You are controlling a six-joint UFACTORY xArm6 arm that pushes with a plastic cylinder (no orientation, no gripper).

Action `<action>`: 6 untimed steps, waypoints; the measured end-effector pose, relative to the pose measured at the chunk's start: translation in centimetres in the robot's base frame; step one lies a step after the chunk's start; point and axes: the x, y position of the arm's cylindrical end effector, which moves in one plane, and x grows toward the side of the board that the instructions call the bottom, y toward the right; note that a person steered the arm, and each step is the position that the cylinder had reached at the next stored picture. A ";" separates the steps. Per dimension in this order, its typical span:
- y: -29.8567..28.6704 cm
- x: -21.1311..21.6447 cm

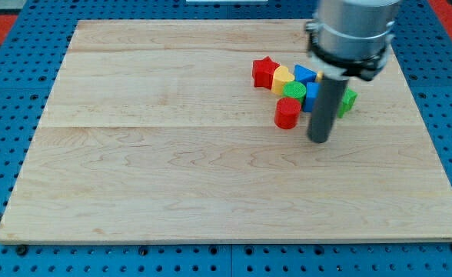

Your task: Slightly push the green star towards top

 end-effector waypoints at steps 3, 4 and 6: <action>3.9 -6.6; 3.9 -6.6; 10.9 -7.7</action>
